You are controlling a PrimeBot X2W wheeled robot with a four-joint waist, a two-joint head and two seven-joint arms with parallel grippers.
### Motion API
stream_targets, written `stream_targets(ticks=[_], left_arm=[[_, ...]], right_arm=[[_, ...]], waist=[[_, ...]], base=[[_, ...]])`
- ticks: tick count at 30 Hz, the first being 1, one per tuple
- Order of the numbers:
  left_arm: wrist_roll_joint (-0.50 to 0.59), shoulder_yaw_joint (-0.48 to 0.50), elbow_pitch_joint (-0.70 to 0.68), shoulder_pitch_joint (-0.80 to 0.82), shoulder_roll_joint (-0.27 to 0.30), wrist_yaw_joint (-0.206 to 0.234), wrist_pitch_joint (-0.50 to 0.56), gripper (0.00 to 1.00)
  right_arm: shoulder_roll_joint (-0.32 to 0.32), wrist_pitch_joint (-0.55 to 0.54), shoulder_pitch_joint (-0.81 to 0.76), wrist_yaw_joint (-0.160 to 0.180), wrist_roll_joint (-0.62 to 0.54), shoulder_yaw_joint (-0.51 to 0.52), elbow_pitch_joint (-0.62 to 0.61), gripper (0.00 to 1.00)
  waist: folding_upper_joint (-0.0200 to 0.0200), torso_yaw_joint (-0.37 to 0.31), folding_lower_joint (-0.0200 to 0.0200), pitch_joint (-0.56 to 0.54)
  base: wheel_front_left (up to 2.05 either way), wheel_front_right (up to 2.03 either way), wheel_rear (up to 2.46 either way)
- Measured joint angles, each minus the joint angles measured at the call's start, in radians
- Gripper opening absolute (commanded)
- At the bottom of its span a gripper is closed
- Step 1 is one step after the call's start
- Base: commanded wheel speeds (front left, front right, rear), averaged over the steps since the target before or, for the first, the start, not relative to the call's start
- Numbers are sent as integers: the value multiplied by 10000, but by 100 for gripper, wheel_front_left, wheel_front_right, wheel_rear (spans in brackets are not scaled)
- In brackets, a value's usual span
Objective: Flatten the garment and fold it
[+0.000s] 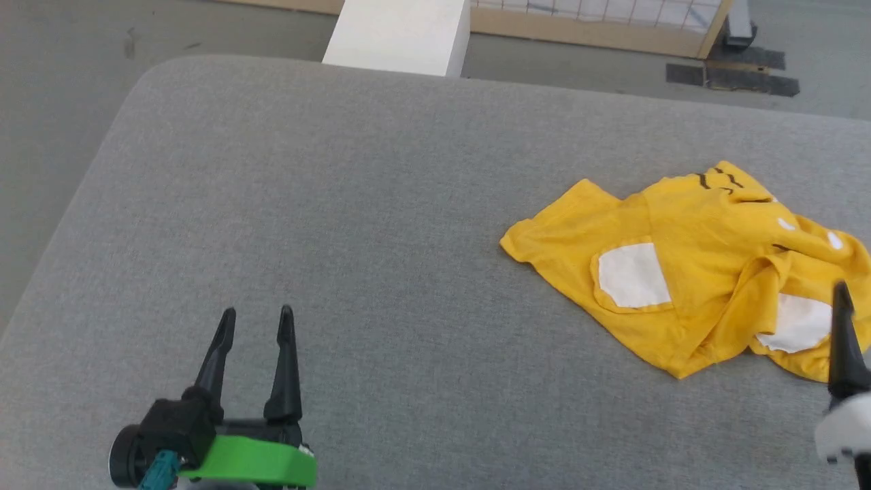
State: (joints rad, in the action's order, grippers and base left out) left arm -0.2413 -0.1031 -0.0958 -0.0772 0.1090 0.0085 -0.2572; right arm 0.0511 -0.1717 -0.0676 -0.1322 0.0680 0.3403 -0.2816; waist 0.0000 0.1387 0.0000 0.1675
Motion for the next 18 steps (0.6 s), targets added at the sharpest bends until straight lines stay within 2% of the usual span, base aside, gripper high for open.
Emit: stream_targets(ticks=[4,7,10,18], left_arm=[[222,19,-111,-390,-10,21,0,100],[301,-79,-140,-398,-12,-4,0,100],[407,-376,-73,-119,104,-228,249,100],[744,-1576,715,3291,395,-1030,2504,100]], right_arm=[[0,1018,-971,0,677,130,374,100],[-6,1398,-1227,0,848,-13,725,100],[-8,1565,-1192,0,819,-136,823,100],[-6,1540,-579,0,568,-107,433,100]], waist=[[0,-233,0,-158],[0,-425,0,-203],[0,-585,0,-185],[0,-700,0,293]], base=[[0,0,0],[0,0,0],[0,0,0],[0,0,0]])
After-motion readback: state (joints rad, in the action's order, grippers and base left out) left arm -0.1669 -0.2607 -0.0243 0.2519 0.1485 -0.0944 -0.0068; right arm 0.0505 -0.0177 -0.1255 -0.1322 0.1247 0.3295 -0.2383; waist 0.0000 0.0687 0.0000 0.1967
